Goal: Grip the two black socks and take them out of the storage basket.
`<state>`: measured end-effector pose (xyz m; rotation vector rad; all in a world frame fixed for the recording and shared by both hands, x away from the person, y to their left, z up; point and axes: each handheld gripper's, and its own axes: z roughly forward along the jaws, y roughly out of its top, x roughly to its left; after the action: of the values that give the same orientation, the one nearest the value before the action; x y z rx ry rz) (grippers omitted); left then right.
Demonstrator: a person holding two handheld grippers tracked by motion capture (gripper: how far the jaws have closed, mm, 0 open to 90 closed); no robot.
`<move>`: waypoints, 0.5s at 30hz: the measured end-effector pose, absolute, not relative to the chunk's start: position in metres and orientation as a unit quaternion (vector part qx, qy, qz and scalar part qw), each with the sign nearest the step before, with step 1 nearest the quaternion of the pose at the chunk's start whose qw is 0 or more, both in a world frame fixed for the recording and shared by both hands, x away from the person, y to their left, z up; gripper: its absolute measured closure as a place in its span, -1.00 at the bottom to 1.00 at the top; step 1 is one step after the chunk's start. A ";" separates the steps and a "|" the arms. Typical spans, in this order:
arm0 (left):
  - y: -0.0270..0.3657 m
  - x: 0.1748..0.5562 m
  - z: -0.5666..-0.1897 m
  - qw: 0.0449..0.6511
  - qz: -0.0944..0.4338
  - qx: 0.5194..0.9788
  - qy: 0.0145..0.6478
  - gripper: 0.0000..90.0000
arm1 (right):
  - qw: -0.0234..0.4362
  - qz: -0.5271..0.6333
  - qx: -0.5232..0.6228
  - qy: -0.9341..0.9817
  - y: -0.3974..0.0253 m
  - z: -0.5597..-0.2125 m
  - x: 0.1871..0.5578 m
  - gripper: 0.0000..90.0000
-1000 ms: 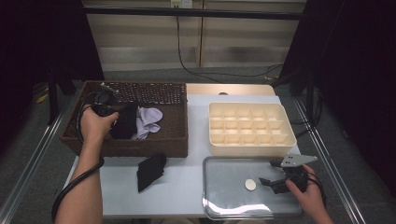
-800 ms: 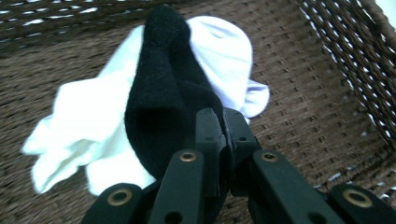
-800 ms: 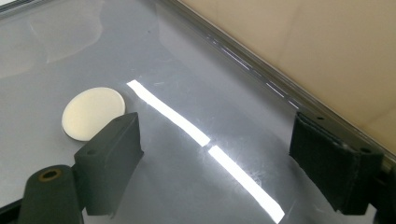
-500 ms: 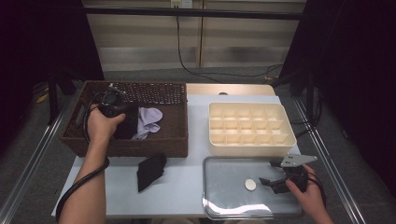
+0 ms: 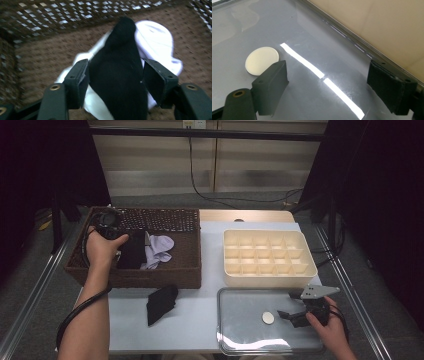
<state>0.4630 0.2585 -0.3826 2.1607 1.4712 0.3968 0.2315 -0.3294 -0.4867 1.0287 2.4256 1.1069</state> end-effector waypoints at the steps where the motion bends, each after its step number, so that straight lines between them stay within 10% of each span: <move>1: 0.259 0.465 -0.384 0.249 0.149 0.788 0.543 -0.28 | 0.141 0.383 0.356 0.840 -0.329 -0.487 0.232 -0.64; 10: 0.265 0.478 -0.407 0.263 0.112 0.778 0.560 -0.35 | 0.141 0.384 0.358 0.839 -0.329 -0.487 0.232 -0.64; 15: 0.260 0.475 -0.407 0.253 0.092 0.782 0.562 0.40 | 0.141 0.384 0.356 0.840 -0.329 -0.487 0.231 -0.64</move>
<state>0.4746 0.2597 -0.4071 2.1273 1.5277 0.2502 0.2314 -0.3294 -0.4867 1.0291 2.4254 1.1078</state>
